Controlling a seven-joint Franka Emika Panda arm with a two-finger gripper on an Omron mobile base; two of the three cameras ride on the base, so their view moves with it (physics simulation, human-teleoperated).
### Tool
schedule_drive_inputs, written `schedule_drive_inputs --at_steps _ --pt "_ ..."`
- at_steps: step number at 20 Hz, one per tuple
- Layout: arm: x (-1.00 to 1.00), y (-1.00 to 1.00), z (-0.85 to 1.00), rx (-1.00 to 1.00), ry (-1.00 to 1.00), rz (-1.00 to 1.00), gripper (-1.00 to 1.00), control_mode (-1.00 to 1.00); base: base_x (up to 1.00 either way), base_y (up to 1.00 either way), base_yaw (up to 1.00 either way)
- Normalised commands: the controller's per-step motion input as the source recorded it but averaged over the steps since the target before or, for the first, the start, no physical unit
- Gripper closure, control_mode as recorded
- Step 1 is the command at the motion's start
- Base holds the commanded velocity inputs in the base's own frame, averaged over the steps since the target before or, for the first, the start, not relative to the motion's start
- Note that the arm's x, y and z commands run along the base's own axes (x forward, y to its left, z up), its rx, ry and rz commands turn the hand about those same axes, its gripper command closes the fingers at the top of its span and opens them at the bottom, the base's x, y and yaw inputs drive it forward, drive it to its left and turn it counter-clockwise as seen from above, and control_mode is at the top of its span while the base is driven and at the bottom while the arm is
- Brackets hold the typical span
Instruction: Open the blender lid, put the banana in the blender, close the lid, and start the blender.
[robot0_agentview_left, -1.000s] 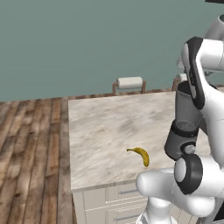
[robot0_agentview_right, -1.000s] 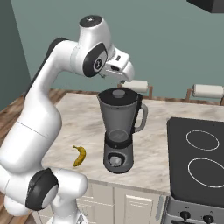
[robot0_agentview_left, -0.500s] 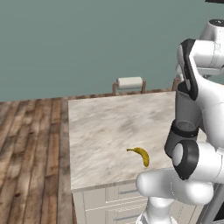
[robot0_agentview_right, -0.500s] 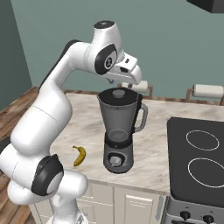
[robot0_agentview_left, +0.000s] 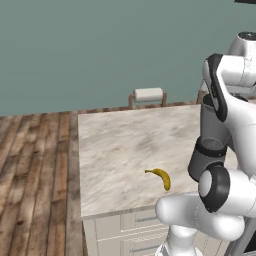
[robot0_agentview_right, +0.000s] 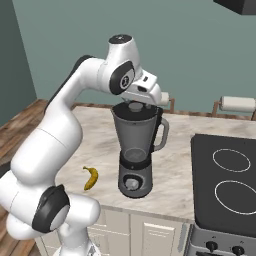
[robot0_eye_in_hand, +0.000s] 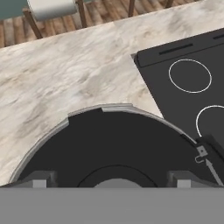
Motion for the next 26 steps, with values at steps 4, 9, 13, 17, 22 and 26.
schedule_drive_inputs --at_steps 4,9,13,17,22,26 --pt "-0.13 0.0 -0.01 0.0 0.0 0.0 -1.0 -1.0 0.0 0.0 0.0" --pt "-0.01 0.0 0.0 0.0 0.0 0.0 -1.0 -1.0 0.0 0.0 0.0" --pt "-0.26 0.0 0.0 0.0 -0.04 0.0 -1.0 -1.0 0.0 0.0 0.0" --pt "-0.18 0.02 -0.01 0.0 0.0 0.0 -1.0 -1.0 0.0 0.0 0.0" --pt "-0.11 0.06 -0.08 -0.02 0.01 0.0 -1.0 -1.0 0.0 0.0 0.0" --pt "0.0 0.09 -0.11 -0.01 0.03 0.0 -1.0 -1.0 0.0 0.0 0.0"
